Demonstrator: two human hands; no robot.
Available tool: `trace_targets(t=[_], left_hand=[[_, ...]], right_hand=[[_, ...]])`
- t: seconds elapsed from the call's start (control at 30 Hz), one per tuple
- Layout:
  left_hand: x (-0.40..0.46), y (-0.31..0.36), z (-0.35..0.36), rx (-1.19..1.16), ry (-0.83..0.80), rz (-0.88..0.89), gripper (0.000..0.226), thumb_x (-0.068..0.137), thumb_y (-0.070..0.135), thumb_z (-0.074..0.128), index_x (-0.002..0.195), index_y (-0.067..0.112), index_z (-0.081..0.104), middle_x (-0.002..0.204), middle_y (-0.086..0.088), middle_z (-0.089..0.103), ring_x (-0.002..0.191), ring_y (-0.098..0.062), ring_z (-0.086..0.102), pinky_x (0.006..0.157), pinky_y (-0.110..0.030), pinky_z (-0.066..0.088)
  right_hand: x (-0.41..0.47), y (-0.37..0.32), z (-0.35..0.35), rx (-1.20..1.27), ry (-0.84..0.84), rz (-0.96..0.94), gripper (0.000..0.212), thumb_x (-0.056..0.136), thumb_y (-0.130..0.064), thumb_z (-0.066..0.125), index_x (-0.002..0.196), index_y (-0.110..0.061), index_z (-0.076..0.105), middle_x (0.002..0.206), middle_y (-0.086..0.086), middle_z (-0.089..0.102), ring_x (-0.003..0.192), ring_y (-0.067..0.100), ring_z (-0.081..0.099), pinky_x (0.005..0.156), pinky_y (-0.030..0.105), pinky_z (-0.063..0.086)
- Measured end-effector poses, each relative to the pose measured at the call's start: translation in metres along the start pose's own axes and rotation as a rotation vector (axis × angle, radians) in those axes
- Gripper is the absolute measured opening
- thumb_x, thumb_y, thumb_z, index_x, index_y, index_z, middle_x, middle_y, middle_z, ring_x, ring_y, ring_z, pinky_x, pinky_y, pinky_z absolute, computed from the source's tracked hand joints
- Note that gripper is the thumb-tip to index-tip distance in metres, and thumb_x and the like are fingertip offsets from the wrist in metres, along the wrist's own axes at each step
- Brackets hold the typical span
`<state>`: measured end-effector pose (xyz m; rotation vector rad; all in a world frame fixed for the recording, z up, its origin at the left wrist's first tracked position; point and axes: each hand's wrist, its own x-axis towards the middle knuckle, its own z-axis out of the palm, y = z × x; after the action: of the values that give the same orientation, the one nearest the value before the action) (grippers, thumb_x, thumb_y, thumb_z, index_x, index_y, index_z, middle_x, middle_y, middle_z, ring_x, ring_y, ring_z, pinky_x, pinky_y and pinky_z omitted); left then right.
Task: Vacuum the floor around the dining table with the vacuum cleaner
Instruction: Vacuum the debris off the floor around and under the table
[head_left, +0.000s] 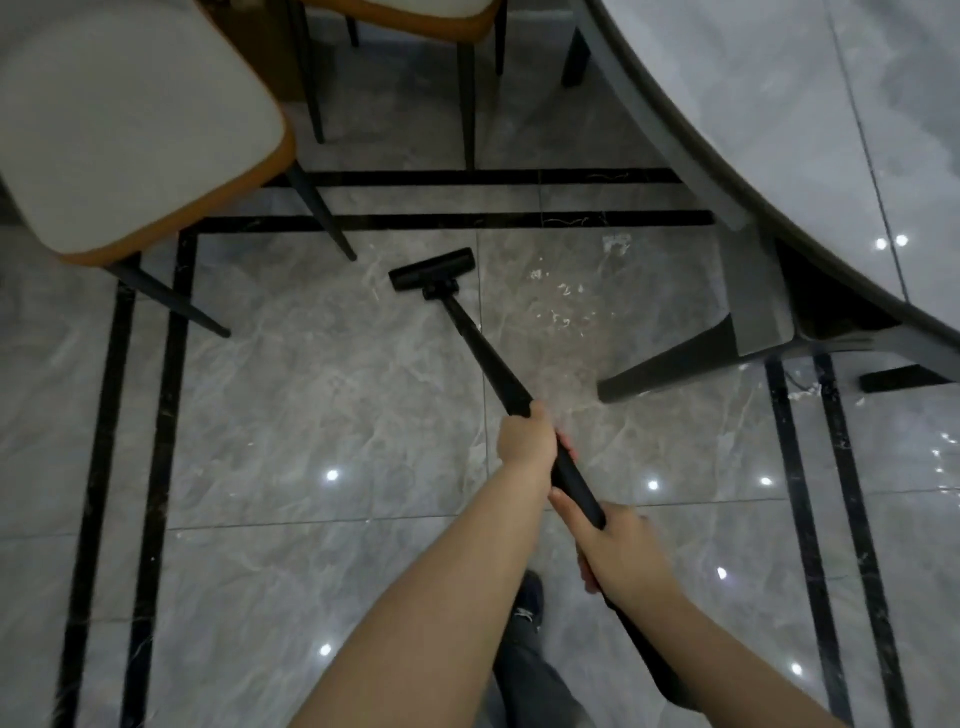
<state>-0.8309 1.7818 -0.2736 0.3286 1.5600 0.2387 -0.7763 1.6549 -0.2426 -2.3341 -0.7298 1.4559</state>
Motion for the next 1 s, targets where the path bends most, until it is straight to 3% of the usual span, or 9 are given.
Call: trace_targets(t=[0.13, 0.27, 0.4, 0.6, 0.77, 0.9, 1.0], left_hand=[[0.012, -0.005, -0.009, 0.054, 0.051, 0.058, 0.034, 0.102, 0.036, 0.045, 0.092, 0.005, 0.054, 0.051, -0.004, 0.053, 0.038, -0.017, 0.052, 0.047, -0.026, 0.049], [0.048, 0.035, -0.028, 0.031, 0.050, 0.079, 0.035, 0.102, 0.036, 0.044, 0.094, 0.004, 0.056, 0.042, -0.001, 0.053, 0.039, -0.019, 0.053, 0.056, -0.032, 0.054], [0.088, 0.075, -0.036, 0.032, 0.089, 0.114, 0.045, 0.103, 0.037, 0.042, 0.073, 0.006, 0.054, 0.035, 0.000, 0.051, 0.047, -0.023, 0.055, 0.070, -0.038, 0.058], [0.116, 0.109, -0.042, -0.008, 0.073, 0.134, 0.045, 0.103, 0.033, 0.040, 0.068, 0.007, 0.050, 0.030, 0.000, 0.049, 0.054, -0.026, 0.053, 0.087, -0.046, 0.058], [0.091, 0.068, -0.035, 0.041, 0.099, 0.115, 0.044, 0.102, 0.034, 0.042, 0.071, 0.006, 0.053, 0.034, 0.000, 0.049, 0.046, -0.024, 0.053, 0.070, -0.040, 0.057], [0.074, 0.026, -0.021, 0.041, 0.081, 0.091, 0.043, 0.101, 0.035, 0.046, 0.109, -0.005, 0.057, 0.047, -0.005, 0.054, 0.034, -0.020, 0.052, 0.044, -0.028, 0.051], [0.070, 0.029, -0.014, 0.080, 0.058, 0.102, 0.040, 0.102, 0.034, 0.045, 0.098, -0.004, 0.058, 0.048, -0.006, 0.054, 0.035, -0.020, 0.054, 0.041, -0.026, 0.050]], right_hand=[[-0.003, -0.001, 0.019, -0.006, 0.032, -0.002, 0.096, 0.064, -0.094, 0.047, 0.071, 0.000, 0.062, 0.059, 0.021, 0.065, 0.052, 0.034, 0.066, 0.057, 0.049, 0.058], [0.035, -0.038, 0.036, -0.007, 0.013, -0.057, 0.080, 0.077, -0.078, 0.056, 0.075, 0.002, 0.063, 0.061, 0.022, 0.066, 0.049, 0.031, 0.065, 0.057, 0.051, 0.058], [0.091, -0.068, 0.049, -0.016, -0.010, -0.091, 0.063, 0.087, -0.066, 0.061, 0.065, -0.007, 0.058, 0.056, 0.014, 0.062, 0.047, 0.027, 0.063, 0.052, 0.040, 0.057], [0.131, -0.088, 0.056, -0.014, -0.046, -0.113, 0.068, 0.075, -0.081, 0.058, 0.066, -0.014, 0.061, 0.057, 0.012, 0.067, 0.048, 0.025, 0.065, 0.057, 0.046, 0.059], [0.092, -0.058, 0.050, -0.042, -0.036, -0.070, 0.072, 0.075, -0.083, 0.054, 0.064, -0.012, 0.059, 0.057, 0.016, 0.066, 0.049, 0.029, 0.064, 0.057, 0.048, 0.058], [0.057, -0.027, 0.041, -0.013, -0.006, -0.015, 0.090, 0.059, -0.096, 0.042, 0.066, -0.008, 0.060, 0.062, 0.021, 0.066, 0.053, 0.035, 0.063, 0.058, 0.050, 0.056], [0.056, -0.026, 0.035, -0.008, 0.015, 0.001, 0.086, 0.066, -0.092, 0.044, 0.069, -0.009, 0.062, 0.063, 0.019, 0.067, 0.053, 0.033, 0.064, 0.059, 0.049, 0.057]])
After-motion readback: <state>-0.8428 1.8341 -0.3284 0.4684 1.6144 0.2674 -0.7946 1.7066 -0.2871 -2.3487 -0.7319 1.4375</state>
